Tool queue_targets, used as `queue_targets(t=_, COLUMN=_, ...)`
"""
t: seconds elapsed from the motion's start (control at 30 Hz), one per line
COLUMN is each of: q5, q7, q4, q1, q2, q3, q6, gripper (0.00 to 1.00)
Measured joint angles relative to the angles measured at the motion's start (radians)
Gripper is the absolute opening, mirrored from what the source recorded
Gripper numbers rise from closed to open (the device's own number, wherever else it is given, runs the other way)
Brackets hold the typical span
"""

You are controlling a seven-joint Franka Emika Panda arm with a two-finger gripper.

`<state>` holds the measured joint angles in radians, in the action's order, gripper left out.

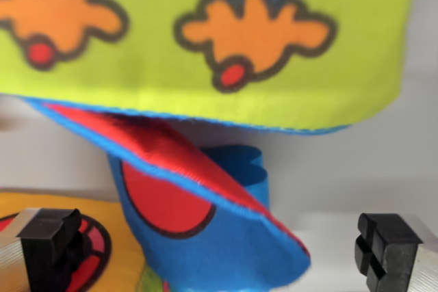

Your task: Pick an object from the bin

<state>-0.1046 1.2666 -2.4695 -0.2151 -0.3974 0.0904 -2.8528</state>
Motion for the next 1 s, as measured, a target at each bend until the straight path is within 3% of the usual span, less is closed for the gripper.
queue_targets(t=0.43, q5=-0.002, q7=0.003, q4=0.013, q1=-0.018, q2=-0.045, q3=-0.019, q6=-0.036, gripper=1.0)
queue_targets(t=0.47, q5=-0.002, q7=0.003, q4=0.014, q1=-0.019, q2=-0.047, q3=-0.019, q6=-0.037, gripper=0.0)
queue_targets(t=1.0, q5=-0.002, q7=0.003, q4=0.015, q1=-0.02, q2=-0.047, q3=-0.02, q6=-0.037, gripper=0.0)
